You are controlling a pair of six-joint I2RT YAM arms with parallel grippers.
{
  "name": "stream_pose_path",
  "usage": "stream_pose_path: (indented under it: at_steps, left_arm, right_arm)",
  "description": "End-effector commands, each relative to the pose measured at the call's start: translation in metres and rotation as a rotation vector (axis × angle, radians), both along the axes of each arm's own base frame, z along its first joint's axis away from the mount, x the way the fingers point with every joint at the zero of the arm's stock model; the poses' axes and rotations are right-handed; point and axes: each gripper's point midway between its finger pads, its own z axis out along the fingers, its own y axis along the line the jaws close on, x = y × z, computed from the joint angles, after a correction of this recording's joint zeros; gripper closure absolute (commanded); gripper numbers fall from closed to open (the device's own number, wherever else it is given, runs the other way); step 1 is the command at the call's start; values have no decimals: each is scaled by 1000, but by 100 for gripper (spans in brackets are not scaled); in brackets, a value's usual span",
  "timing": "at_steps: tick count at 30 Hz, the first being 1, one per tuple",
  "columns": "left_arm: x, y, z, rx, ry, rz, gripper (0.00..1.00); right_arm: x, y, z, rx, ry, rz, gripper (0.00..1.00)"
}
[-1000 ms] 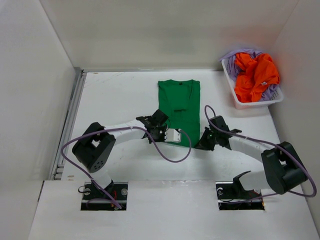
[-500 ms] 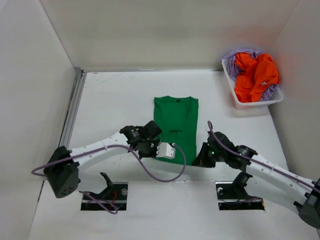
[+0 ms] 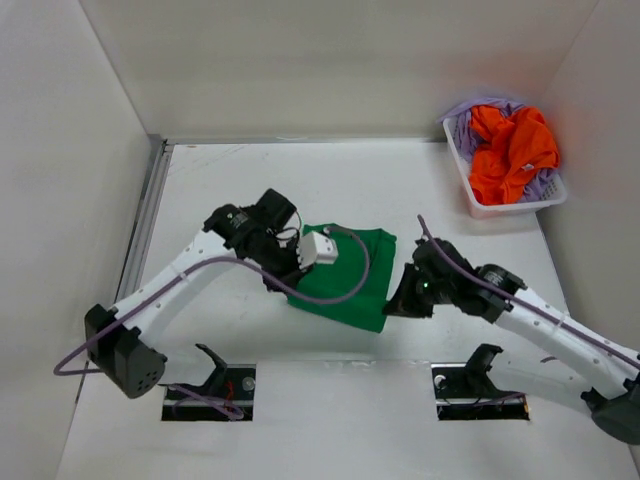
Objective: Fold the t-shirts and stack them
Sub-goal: Fold the long partially folded tshirt into a neat square
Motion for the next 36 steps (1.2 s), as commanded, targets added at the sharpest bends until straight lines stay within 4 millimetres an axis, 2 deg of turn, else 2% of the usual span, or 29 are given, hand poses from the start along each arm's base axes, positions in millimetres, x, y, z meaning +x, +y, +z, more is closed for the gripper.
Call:
stream_pose_path:
  at_steps: [1, 6, 9, 14, 20, 22, 28, 33, 36]
  left_arm:
    - [35, -12, 15, -103, 52, 99, 94]
    - [108, -26, 23, -160, -13, 214, 94]
    - [142, -36, 24, -172, -46, 242, 94]
    - [187, -40, 14, -155, -80, 295, 93]
    - [230, -37, -11, -124, -98, 370, 90]
    - [239, -37, -21, -113, -100, 378, 88]
    - [263, -42, -53, -90, -91, 405, 86]
    - [293, -39, -68, -90, -129, 453, 84]
    - [309, -39, -73, -98, -136, 479, 80]
  right_arm:
    - [41, -15, 5, -71, -94, 9, 100]
    - [108, -31, 15, -54, -166, -71, 100]
    - [135, -33, 16, -40, -182, -81, 100]
    - [171, -37, 2, -57, -166, -93, 100]
    - [214, -48, -11, -87, -158, -128, 100]
    - [228, -51, -20, -98, -141, -137, 100]
    - [258, -54, -47, -120, -93, -144, 98]
    - [280, -54, -67, -126, -67, -160, 97]
    - [292, -51, -73, -128, -64, -163, 89]
